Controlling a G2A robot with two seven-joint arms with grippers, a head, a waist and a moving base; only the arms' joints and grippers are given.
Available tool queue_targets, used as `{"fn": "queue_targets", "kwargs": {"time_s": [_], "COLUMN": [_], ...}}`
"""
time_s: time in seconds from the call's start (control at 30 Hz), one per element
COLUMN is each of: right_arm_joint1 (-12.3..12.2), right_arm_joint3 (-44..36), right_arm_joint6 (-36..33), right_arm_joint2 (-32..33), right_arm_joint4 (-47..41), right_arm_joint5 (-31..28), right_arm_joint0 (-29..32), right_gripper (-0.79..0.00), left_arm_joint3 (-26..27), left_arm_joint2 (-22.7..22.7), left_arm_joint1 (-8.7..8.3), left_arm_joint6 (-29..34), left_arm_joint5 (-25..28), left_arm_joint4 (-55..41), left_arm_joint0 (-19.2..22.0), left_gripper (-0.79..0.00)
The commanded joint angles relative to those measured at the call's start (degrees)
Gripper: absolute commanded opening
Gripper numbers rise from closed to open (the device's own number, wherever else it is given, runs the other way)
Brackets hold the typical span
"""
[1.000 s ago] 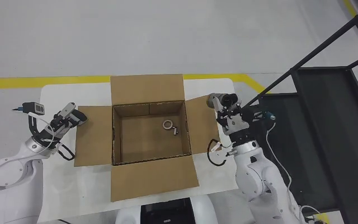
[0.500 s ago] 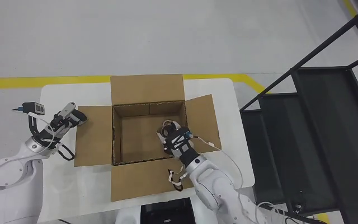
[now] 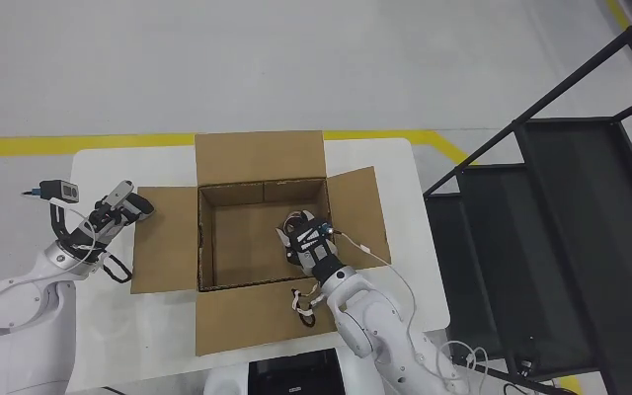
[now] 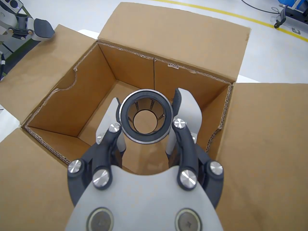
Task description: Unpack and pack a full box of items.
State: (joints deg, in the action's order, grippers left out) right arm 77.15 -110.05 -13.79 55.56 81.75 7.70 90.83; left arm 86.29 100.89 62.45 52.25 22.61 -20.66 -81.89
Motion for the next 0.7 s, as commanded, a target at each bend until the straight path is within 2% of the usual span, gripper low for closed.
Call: {"fn": "queue_targets", "kwargs": {"time_s": [0.0, 0.37, 0.5, 0.67], "right_arm_joint1": [0.0, 0.0, 0.3, 1.4], "right_arm_joint3": [0.0, 1.7, 7.6, 16.4], "right_arm_joint6": [0.0, 0.5, 0.7, -2.8], "right_arm_joint2": [0.0, 0.5, 0.8, -1.2], "right_arm_joint4": [0.0, 0.5, 1.2, 1.2], "right_arm_joint5": [0.0, -0.2, -2.3, -4.8], "right_arm_joint0": [0.0, -0.8, -5.6, -14.3], "right_gripper": [-0.785, -0.785, -0.785, -0.785], "left_arm_joint3": [0.0, 0.0, 0.0, 0.0], "left_arm_joint2": [0.0, 0.0, 0.0, 0.0], "left_arm_joint1": [0.0, 0.0, 0.0, 0.0], "left_arm_joint6": [0.0, 0.0, 0.0, 0.0], "left_arm_joint5": [0.0, 0.0, 0.0, 0.0], "left_arm_joint4": [0.0, 0.0, 0.0, 0.0], "left_arm_joint0": [0.0, 0.0, 0.0, 0.0], "left_gripper": [0.0, 0.0, 0.0, 0.0]}}
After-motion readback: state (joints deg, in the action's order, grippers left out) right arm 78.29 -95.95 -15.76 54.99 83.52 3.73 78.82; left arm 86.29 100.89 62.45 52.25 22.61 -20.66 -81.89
